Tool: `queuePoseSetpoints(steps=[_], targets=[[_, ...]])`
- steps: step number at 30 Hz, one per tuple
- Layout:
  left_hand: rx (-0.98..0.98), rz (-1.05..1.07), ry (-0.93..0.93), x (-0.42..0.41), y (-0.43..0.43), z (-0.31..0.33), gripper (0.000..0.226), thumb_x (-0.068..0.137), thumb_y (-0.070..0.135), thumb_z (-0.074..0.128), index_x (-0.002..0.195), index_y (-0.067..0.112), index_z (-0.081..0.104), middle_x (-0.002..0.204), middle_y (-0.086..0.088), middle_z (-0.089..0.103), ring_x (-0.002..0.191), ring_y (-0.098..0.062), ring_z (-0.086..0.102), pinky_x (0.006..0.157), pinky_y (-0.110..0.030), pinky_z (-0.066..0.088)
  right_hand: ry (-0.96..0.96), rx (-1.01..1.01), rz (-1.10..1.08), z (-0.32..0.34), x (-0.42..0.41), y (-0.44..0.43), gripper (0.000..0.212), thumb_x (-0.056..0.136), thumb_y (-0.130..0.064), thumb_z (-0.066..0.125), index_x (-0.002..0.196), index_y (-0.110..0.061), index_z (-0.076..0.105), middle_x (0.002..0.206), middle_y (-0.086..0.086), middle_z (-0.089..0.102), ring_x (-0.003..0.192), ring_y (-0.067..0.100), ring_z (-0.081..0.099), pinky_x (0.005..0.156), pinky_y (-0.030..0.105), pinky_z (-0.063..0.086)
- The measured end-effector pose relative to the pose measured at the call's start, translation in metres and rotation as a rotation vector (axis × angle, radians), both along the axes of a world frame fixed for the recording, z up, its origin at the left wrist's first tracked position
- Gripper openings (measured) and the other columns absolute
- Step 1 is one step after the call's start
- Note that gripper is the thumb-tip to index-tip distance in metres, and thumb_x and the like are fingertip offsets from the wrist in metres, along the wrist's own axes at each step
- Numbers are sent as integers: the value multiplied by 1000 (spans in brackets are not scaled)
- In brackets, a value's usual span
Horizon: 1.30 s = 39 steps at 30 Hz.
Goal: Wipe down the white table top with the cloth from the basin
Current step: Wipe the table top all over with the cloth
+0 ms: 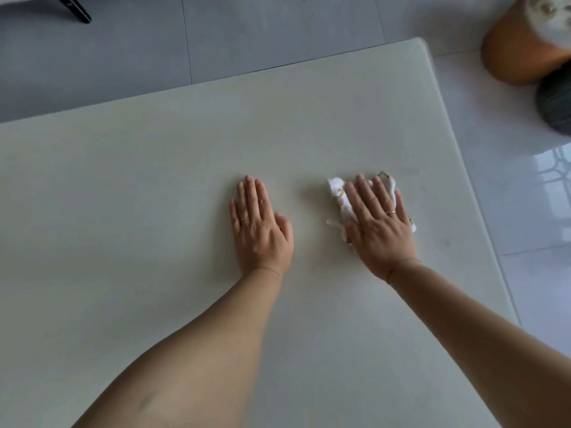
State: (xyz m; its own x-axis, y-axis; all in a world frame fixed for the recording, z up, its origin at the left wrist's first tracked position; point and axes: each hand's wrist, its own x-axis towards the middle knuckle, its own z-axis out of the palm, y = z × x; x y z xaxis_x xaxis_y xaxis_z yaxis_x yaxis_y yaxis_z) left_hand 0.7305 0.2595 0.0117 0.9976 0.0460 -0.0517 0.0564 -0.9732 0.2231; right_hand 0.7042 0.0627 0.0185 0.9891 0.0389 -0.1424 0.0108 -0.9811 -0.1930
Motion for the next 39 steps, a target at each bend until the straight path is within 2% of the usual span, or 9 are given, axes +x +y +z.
queuePoseSetpoints(steps=[4,10,16,20,23,27,30,36,39], targets=[[2,-9,4,0,1,-2,64,88,25,28,147,2,24,156,-13,19,145,-27,15,118,-40,7,71,62,-421,3,-20,47,56,98,-43,19,151,-26,7,159,-3,-2,145,18,-11,116,41,-10],[-11,-12,-5,0,3,-4,61,91,20,36,148,4,21,158,-11,15,146,-25,11,118,-38,4,57,27,201,11,-77,43,53,99,-42,20,149,-25,21,156,-3,16,145,20,7,118,45,10],[-36,-20,-33,-1,3,-8,60,93,23,34,148,3,21,158,-12,15,146,-26,11,118,-39,3,84,4,-402,4,-77,31,56,100,-40,24,150,-26,4,159,-1,-1,145,18,-11,117,41,-8],[-77,-27,-59,-2,3,-8,59,92,21,35,147,2,24,157,-14,18,145,-29,15,118,-41,6,35,7,16,2,-119,84,56,98,-41,27,150,-21,21,157,3,16,146,25,5,117,48,6],[-104,-21,-83,-2,3,-9,59,92,20,34,147,2,24,156,-15,19,145,-29,15,118,-40,7,28,-48,299,3,-125,44,57,96,-42,32,149,-24,23,156,0,20,145,23,12,117,45,12],[-101,-33,-69,-3,5,-8,60,92,21,35,148,2,20,157,-14,15,146,-27,11,118,-38,3,71,-17,-99,4,-122,13,56,97,-44,18,150,-28,8,158,-4,5,144,13,-10,118,40,-4],[-134,-46,-50,-5,6,-1,63,92,19,37,149,3,15,158,-13,10,147,-26,6,118,-39,-1,83,20,-448,2,-132,53,59,98,-41,24,150,-26,1,159,-2,-5,144,17,-16,116,40,-13],[-264,-48,-92,-141,-8,21,60,89,19,29,146,0,25,155,-16,22,144,-28,17,118,-39,7,26,10,233,9,-186,62,54,96,-40,31,147,-22,29,154,2,28,143,26,19,116,48,18],[-226,-105,-41,-224,-14,18,57,90,20,30,143,0,33,153,-14,28,142,-29,25,116,-42,15,44,-14,69,9,-181,11,56,96,-44,22,148,-23,25,155,0,21,145,22,9,117,43,7]])
